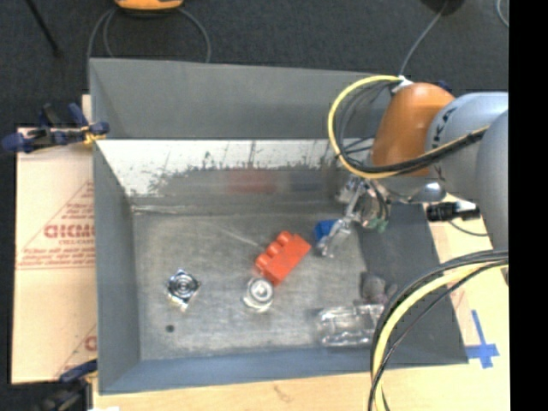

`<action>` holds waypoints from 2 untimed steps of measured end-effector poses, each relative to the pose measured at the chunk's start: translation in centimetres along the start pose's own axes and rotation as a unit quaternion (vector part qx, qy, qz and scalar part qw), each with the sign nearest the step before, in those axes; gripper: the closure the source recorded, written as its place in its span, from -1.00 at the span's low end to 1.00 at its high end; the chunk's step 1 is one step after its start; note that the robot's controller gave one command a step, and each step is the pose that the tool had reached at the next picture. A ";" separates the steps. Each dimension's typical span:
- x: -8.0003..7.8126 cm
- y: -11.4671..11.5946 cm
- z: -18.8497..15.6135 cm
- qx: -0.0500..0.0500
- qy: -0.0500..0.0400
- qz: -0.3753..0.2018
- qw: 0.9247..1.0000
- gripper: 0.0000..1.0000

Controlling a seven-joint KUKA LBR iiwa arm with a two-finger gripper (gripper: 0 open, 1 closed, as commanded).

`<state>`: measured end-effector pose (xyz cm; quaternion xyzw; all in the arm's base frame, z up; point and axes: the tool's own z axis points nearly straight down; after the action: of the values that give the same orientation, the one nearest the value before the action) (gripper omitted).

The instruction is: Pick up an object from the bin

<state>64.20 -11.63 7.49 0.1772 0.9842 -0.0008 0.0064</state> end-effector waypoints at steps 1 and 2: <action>-0.2 0.0 -0.2 0.000 -0.003 -0.001 1.000 1.00; -0.5 -0.1 -3.3 0.001 0.001 -0.001 1.000 1.00</action>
Offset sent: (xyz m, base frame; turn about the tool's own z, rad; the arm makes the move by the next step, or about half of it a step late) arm 0.0000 0.0000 0.0000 0.0000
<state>64.57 -11.92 10.82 0.1758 0.9844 -0.0016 0.0057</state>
